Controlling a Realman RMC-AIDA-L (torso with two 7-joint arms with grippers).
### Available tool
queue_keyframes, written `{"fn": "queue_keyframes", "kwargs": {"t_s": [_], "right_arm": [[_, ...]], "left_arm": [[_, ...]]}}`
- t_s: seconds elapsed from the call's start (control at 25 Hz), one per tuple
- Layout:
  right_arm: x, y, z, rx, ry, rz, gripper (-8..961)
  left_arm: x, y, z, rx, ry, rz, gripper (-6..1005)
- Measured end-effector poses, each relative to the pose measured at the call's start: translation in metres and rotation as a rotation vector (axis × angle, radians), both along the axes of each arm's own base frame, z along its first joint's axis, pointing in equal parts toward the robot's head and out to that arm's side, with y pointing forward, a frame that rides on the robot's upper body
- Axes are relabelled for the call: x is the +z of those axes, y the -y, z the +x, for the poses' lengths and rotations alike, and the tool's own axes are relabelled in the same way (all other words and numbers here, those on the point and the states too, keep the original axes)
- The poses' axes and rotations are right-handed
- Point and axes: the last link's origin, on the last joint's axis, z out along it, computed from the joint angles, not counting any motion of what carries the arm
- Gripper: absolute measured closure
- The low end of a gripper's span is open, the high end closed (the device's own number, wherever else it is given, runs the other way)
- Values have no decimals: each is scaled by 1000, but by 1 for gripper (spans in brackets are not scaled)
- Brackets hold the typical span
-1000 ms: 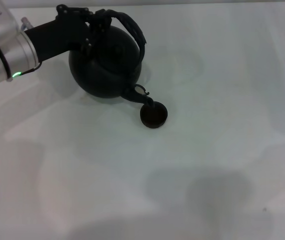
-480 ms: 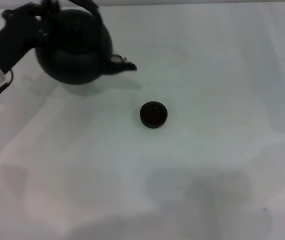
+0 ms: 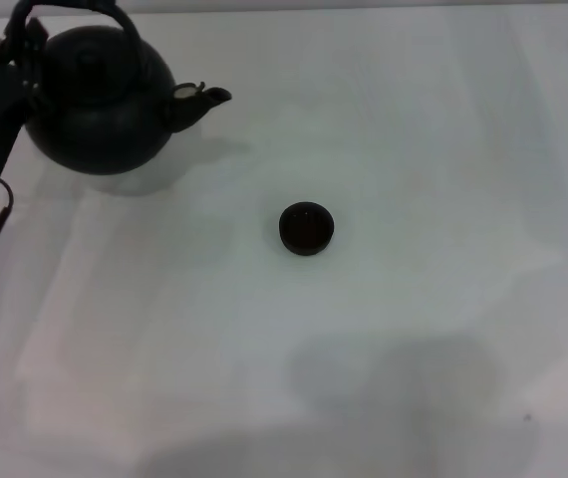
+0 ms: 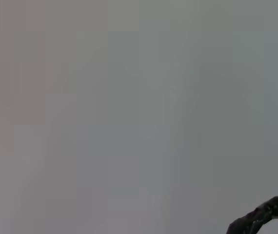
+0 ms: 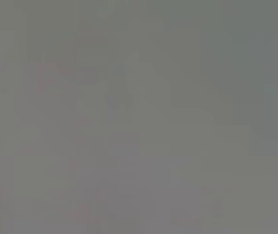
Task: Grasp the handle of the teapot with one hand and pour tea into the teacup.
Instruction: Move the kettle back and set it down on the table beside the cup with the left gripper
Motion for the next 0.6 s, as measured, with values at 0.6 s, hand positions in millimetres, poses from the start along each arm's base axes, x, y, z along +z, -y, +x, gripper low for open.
{"fn": "queue_keyframes", "kwargs": {"t_s": [0.6], "right_arm": [[20, -23, -15, 8, 61, 19, 113]], "left_arm": [[-34, -2, 6, 238, 120, -5, 863]]}}
